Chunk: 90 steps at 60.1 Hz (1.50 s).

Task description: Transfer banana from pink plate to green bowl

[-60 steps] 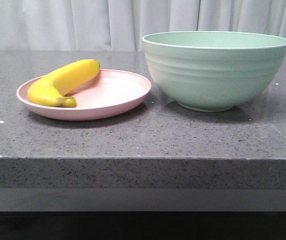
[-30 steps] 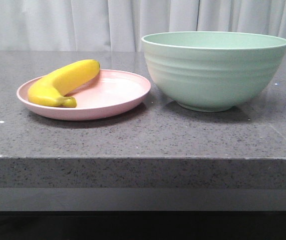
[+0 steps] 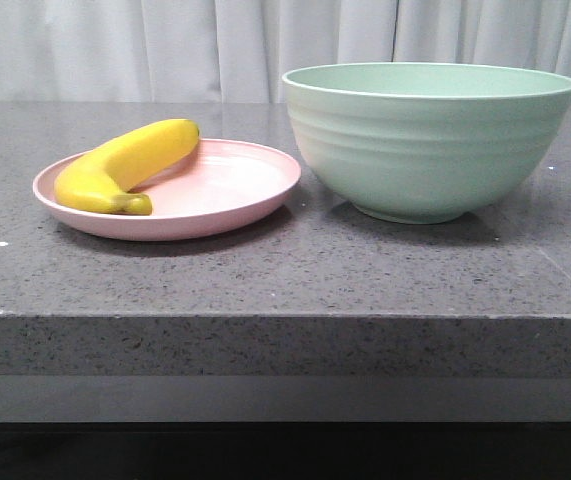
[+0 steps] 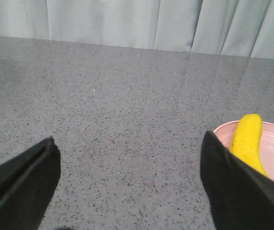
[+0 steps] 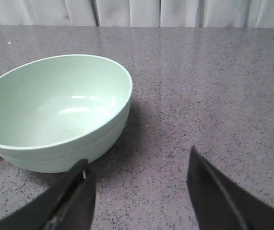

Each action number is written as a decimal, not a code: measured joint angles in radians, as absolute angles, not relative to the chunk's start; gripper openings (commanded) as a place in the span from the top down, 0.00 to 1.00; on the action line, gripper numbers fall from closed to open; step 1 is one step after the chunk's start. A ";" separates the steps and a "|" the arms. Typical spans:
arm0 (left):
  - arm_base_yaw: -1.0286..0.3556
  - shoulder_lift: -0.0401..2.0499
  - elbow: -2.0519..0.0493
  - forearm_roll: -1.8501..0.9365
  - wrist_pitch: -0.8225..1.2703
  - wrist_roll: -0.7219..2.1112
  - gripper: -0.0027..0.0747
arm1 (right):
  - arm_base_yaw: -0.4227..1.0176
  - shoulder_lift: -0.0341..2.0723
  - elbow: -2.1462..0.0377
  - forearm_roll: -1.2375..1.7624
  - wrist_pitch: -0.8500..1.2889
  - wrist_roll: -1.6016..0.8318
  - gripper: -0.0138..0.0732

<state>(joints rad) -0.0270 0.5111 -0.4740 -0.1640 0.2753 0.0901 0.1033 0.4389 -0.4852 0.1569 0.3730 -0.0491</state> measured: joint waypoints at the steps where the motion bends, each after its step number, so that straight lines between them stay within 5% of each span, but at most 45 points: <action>1: -0.033 0.521 -0.483 -0.166 0.284 0.090 0.19 | 0.103 0.439 -0.485 0.157 0.373 -0.049 0.32; 32: -0.374 1.181 -0.982 -0.196 0.667 0.090 0.29 | 0.103 0.439 -0.485 0.157 0.373 -0.049 0.32; 46: -0.413 1.407 -1.131 -0.205 0.705 0.090 0.29 | 0.103 0.439 -0.485 0.157 0.373 -0.049 0.32; 90: -0.416 1.599 -1.175 -0.205 0.699 0.090 0.29 | 0.103 0.439 -0.485 0.157 0.373 -0.049 0.32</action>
